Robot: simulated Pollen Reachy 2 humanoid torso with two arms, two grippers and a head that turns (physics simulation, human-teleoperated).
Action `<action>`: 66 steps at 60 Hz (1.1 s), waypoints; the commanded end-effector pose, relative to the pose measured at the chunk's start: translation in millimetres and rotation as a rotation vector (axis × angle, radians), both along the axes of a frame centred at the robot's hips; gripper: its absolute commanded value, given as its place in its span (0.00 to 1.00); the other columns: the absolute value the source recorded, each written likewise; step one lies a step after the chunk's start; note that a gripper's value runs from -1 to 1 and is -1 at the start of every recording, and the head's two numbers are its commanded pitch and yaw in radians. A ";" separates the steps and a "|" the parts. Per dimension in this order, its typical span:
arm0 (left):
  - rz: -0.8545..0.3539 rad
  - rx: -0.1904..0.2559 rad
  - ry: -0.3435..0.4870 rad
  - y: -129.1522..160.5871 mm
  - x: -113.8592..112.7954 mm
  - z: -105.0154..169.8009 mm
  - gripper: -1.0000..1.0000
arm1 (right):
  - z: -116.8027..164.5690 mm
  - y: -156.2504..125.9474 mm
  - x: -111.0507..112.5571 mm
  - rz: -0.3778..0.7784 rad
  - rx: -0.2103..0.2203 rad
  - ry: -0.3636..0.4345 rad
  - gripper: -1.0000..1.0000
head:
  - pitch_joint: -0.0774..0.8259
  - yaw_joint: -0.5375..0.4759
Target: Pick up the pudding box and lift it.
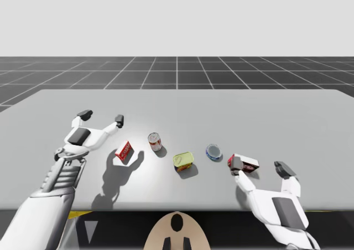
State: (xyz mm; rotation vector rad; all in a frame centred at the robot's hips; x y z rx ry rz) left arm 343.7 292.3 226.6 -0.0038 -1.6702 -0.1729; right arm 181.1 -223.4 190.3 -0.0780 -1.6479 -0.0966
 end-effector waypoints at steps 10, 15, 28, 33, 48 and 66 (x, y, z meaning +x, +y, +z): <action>0.007 0.011 0.001 -2.4 0.6 -2.3 0.00 | -32.2 31.6 -15.2 -0.033 0.155 0.036 0.00 | 0.88 0.11; 0.010 0.014 0.001 -2.8 0.4 -2.8 0.00 | -39.8 33.1 -9.1 -0.048 0.164 0.052 0.00 | 0.88 0.11; 0.014 0.017 0.003 -4.0 0.3 -3.7 0.00 | -53.2 32.7 6.1 -0.087 0.160 0.076 0.00 | 0.89 0.11; 0.013 0.018 0.004 -4.2 0.4 -4.1 0.00 | -55.9 30.8 11.4 -0.112 0.152 0.082 0.00 | 0.89 0.11; 0.009 0.022 0.009 -5.3 0.5 -5.3 0.00 | -60.7 27.0 32.5 -0.151 0.124 0.092 0.00 | 0.89 0.11; 0.005 0.027 0.013 -6.7 1.0 -5.9 0.00 | -62.6 24.8 43.9 -0.161 0.116 0.116 0.00 | 0.89 0.11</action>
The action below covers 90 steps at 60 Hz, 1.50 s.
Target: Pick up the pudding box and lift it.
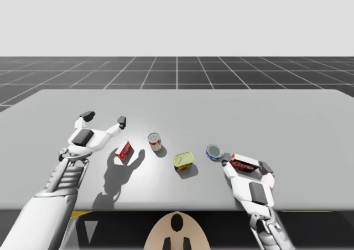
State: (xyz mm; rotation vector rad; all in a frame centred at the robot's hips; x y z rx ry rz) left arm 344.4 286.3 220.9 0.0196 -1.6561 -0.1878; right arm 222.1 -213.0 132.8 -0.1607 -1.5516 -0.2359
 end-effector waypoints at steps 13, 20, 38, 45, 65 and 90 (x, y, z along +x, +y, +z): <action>-0.008 0.003 0.000 -0.7 0.7 0.1 0.00 | -11.1 14.7 6.4 0.019 0.066 0.046 0.19 | 0.88 0.10; -0.010 0.004 0.000 -1.0 0.8 0.1 0.00 | -12.5 15.1 5.5 0.001 0.062 0.034 1.00 | 0.88 0.10; -0.012 0.008 0.000 -2.0 0.5 -0.4 0.00 | -14.4 15.0 3.1 -0.003 0.060 0.027 1.00 | 0.75 0.09; -0.011 0.010 0.002 -2.7 0.2 -1.1 0.00 | -15.2 15.4 2.6 -0.001 0.060 0.026 1.00 | 0.65 0.08; -0.010 0.009 0.000 -4.0 -2.3 -0.4 0.00 | -10.3 18.2 -1.2 0.010 0.060 0.014 1.00 | 0.51 0.06; -0.006 0.002 -0.007 -2.5 -3.0 2.4 0.00 | 44.6 19.0 -8.2 0.038 0.009 -0.096 1.00 | 0.46 0.03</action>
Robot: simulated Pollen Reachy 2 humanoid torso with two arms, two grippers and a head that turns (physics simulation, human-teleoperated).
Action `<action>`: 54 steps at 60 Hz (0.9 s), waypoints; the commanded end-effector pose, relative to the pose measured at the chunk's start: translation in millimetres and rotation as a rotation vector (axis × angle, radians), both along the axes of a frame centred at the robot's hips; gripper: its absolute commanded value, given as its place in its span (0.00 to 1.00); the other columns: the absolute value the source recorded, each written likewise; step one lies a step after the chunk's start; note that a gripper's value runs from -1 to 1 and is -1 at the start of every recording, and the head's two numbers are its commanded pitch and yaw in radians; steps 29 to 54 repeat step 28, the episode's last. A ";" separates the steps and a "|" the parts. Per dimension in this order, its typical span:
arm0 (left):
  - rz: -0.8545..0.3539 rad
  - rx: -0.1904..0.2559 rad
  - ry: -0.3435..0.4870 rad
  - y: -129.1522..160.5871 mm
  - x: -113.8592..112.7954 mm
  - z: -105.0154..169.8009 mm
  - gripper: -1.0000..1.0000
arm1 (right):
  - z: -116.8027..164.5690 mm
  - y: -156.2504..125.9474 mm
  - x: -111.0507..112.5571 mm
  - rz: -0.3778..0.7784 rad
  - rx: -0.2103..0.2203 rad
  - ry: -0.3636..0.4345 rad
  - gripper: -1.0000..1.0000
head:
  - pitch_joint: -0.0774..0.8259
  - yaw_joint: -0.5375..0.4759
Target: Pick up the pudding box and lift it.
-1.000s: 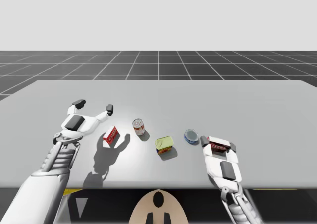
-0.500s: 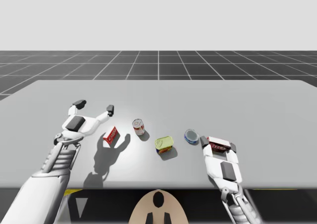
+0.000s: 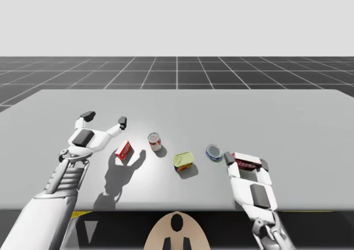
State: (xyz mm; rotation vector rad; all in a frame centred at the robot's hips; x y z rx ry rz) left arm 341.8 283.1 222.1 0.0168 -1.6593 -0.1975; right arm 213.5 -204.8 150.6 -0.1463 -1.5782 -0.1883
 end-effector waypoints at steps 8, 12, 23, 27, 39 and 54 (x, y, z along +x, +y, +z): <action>0.003 -0.007 -0.006 1.3 -0.7 2.2 0.00 | 62.1 5.9 1.2 -0.003 0.008 -0.159 1.00 | 0.44 0.02; 0.004 -0.007 -0.007 1.4 -0.7 2.5 0.00 | 79.5 4.3 1.1 -0.001 -0.008 -0.203 1.00 | 0.42 0.01; 0.008 -0.010 -0.009 2.0 -0.9 3.0 0.00 | 122.5 3.9 -0.7 0.003 -0.067 -0.330 1.00 | 0.41 0.00; 0.010 -0.010 -0.008 2.2 -0.8 3.2 0.00 | 140.4 4.7 -2.8 0.005 -0.090 -0.383 1.00 | 0.41 0.00; 0.010 -0.010 -0.008 2.2 -0.8 3.2 0.00 | 143.0 4.9 -3.1 0.005 -0.093 -0.390 1.00 | 0.41 0.00; 0.010 -0.010 -0.008 2.2 -0.8 3.2 0.00 | 143.0 4.9 -3.1 0.005 -0.093 -0.390 1.00 | 0.41 0.00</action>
